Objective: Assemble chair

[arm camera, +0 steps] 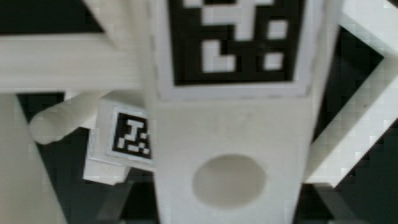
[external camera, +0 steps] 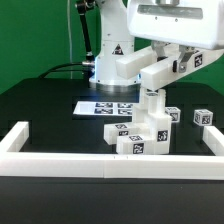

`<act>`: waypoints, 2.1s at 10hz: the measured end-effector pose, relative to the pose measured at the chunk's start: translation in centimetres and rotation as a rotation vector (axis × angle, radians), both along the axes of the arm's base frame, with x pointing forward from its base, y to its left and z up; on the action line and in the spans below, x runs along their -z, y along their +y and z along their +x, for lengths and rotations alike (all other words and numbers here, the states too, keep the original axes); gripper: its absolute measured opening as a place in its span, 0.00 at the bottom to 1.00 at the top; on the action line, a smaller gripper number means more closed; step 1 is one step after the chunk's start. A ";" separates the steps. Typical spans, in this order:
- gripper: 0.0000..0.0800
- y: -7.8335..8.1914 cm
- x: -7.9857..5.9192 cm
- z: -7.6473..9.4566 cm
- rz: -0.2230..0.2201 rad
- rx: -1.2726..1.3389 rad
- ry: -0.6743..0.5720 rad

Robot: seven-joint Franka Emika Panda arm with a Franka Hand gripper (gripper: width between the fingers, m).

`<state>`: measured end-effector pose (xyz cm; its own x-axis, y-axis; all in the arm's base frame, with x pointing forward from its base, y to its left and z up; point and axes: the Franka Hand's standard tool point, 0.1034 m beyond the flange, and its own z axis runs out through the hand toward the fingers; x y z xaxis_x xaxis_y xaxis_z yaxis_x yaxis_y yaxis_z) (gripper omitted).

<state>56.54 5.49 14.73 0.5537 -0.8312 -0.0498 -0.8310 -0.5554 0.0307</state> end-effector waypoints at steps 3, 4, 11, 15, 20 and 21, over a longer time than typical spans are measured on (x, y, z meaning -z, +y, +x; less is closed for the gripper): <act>0.36 -1.2 0.1 0.2 0.018 -0.043 0.014; 0.36 -1.7 0.1 -0.2 0.071 -0.057 0.049; 0.36 -2.2 0.2 1.0 0.067 -0.035 0.020; 0.36 0.0 1.1 1.4 -0.024 -0.071 -0.122; 0.36 -0.7 1.4 1.2 -0.029 -0.086 -0.118; 0.36 -1.0 1.2 1.2 -0.028 -0.073 -0.098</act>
Offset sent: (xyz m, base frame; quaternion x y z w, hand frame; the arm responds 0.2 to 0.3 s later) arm 0.0070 -0.0149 0.0063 0.0104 -0.1384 -0.0098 0.9903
